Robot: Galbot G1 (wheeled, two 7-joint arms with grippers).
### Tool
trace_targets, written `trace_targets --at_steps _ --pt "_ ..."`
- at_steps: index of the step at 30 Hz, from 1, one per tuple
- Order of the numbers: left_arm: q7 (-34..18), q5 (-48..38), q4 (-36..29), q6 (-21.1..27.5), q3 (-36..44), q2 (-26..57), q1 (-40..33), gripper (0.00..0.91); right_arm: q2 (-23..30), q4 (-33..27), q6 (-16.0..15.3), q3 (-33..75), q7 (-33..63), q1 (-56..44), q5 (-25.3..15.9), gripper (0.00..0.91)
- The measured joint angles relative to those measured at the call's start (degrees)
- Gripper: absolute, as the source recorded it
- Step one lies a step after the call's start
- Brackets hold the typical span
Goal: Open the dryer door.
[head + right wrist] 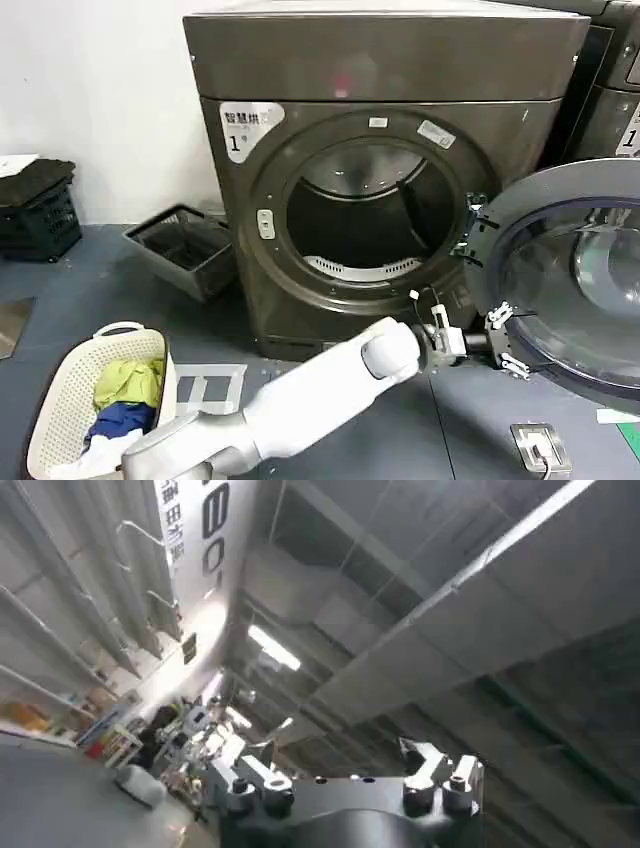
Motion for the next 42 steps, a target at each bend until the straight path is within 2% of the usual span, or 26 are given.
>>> trace_targets --at_steps 9,16,26,35,42 --pt "-1.26 -1.43 -13.28 2.29 -1.27 0.54 3.50 0.907 0.00 0.35 -0.52 -1.96 -0.34 0.51 0.10 0.907" --pt "-2.58 -1.84 -23.22 3.34 -3.10 14.25 6.14 0.907 0.00 0.26 -0.60 -3.21 -0.85 0.70 0.15 0.907" --pt "-2.98 -1.97 -31.43 5.20 -6.74 28.75 11.31 0.907 0.00 0.02 -1.17 -5.84 -1.65 1.63 0.04 0.907" --pt "-2.60 5.29 -36.19 0.65 -10.46 42.97 15.31 0.907 0.00 0.37 -2.51 -8.36 -2.35 2.54 0.04 0.907" --pt "-2.41 10.25 -38.78 -3.01 -18.00 55.63 22.45 0.907 0.00 -0.68 -2.63 -10.42 -2.82 2.99 0.01 0.907"
